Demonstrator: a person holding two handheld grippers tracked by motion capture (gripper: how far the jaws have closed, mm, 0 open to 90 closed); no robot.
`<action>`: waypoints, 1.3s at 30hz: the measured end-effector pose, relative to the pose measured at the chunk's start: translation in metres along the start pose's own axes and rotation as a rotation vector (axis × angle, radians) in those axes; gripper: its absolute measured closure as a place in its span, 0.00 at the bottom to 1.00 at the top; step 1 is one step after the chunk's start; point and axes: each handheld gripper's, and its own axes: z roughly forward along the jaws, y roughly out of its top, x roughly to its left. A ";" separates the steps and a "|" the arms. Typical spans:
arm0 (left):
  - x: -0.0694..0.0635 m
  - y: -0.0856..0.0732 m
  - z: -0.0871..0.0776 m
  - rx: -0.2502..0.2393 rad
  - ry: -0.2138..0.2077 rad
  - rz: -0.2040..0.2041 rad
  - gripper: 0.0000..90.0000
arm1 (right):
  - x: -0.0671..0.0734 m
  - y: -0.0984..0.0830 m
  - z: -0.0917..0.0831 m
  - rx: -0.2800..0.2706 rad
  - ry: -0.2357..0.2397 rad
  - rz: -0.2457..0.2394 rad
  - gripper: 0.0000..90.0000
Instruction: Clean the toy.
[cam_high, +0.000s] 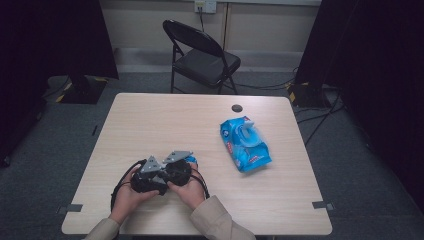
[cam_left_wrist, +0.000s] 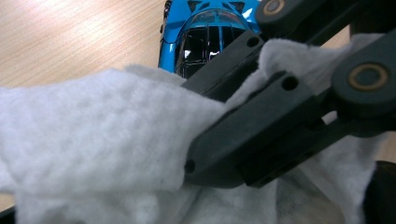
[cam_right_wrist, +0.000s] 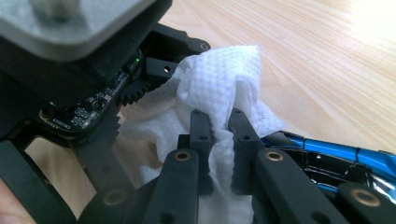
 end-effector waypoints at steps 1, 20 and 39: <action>0.000 0.000 0.000 0.000 0.000 0.000 0.27 | 0.001 0.001 0.000 0.005 -0.003 -0.013 0.93; 0.000 0.000 0.000 0.004 0.000 0.005 0.27 | -0.017 -0.002 -0.010 -0.015 -0.038 -0.011 0.94; 0.000 0.000 0.000 0.003 -0.002 0.001 0.27 | -0.038 -0.006 -0.022 -0.053 -0.091 0.045 0.93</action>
